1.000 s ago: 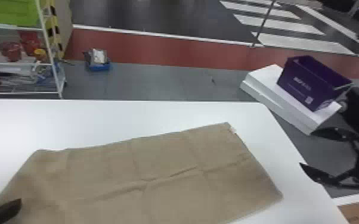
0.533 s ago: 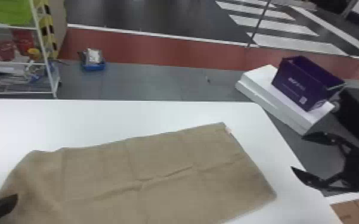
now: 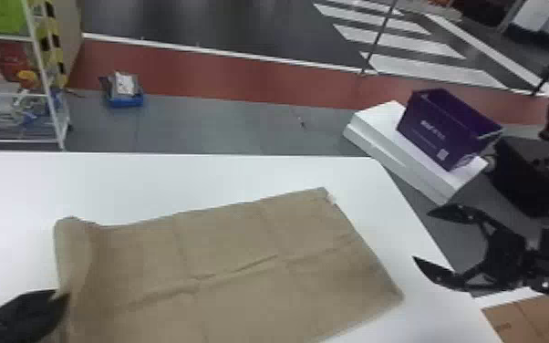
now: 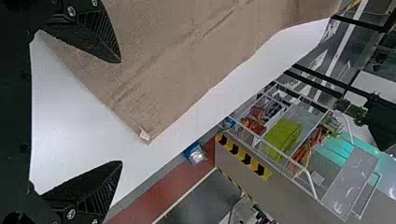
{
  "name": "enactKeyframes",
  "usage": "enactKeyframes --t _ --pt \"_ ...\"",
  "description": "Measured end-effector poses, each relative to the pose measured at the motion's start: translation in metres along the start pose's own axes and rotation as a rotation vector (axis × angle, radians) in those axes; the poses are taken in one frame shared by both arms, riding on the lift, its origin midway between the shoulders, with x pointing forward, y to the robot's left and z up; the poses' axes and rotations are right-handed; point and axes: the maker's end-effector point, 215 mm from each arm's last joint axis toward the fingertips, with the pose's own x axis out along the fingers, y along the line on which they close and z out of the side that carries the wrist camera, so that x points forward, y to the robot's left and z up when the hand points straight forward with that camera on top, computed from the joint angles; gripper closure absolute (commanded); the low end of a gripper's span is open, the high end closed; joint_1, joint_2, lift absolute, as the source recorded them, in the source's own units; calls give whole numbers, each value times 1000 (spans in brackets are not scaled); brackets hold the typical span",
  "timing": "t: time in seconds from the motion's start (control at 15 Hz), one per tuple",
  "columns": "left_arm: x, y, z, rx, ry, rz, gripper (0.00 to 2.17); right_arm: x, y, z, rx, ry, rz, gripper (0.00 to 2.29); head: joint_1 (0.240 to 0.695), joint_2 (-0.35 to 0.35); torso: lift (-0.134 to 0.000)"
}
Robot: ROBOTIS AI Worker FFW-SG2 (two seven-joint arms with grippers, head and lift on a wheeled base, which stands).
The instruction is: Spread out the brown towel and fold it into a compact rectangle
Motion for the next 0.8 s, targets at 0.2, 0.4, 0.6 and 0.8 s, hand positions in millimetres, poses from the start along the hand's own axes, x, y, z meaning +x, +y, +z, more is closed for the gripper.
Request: enactKeyframes --t 0.2,0.4,0.6,0.8 --pt "16 -39 -17 33 93 -82 -2 3 6 -2 -8 0 12 124 695 -350 -124" --pt "16 -46 -38 36 177 -104 26 5 10 -4 -11 -1 18 124 695 -350 -124" --pt "10 -37 -32 44 171 -75 29 10 14 -4 -15 -4 27 124 695 -350 -124" --pt "0 -26 -14 37 135 -29 33 12 18 -10 -22 4 32 127 695 -350 -124"
